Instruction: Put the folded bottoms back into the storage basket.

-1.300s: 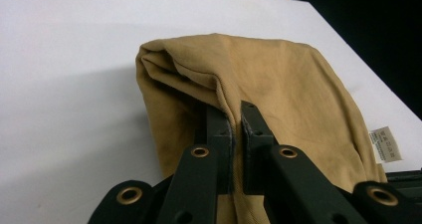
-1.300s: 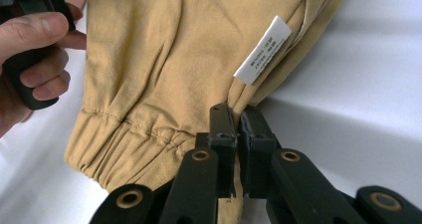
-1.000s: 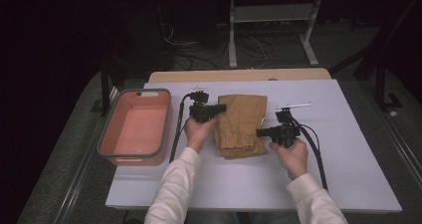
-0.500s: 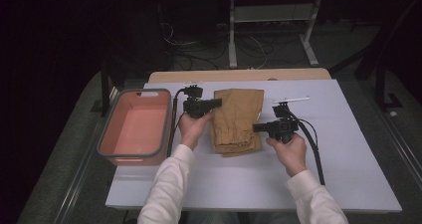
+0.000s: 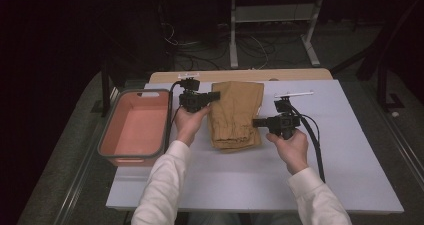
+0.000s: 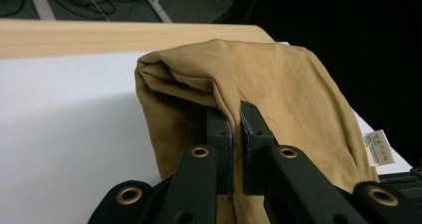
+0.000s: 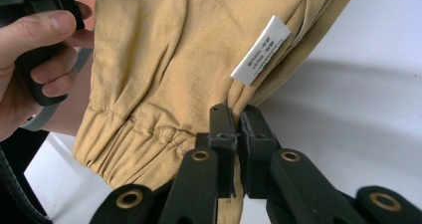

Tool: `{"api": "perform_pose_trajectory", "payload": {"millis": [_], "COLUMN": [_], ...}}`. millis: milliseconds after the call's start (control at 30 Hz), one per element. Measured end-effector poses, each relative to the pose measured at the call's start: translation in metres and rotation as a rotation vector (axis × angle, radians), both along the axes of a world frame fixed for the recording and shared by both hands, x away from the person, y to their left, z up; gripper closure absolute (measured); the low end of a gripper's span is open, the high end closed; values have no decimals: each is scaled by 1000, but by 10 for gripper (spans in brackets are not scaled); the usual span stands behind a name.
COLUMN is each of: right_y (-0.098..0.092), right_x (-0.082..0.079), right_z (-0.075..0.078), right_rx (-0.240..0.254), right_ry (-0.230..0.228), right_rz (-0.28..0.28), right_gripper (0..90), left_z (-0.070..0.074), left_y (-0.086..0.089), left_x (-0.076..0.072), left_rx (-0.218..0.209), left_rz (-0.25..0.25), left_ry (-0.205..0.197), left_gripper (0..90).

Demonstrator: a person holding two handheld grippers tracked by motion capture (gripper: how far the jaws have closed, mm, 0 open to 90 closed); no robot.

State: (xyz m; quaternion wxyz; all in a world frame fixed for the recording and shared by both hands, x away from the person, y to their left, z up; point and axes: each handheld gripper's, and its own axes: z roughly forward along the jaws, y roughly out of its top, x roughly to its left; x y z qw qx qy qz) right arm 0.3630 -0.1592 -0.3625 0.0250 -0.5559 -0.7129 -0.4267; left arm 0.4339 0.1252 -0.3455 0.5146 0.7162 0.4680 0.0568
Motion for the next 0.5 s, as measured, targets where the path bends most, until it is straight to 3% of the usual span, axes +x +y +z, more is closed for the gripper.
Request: {"api": "perform_pose_trajectory", "payload": {"millis": [500], "right_y": [15], "right_x": [1], "right_z": [31], "right_rx": [-10], "right_ry": [-45], "right_rz": [25], "right_gripper": [847], "left_z": [30], "left_y": [16], "left_x": [-4], "left_rx": [2], "left_rz": [14], "left_ry": [-41], "left_gripper": [857]}}
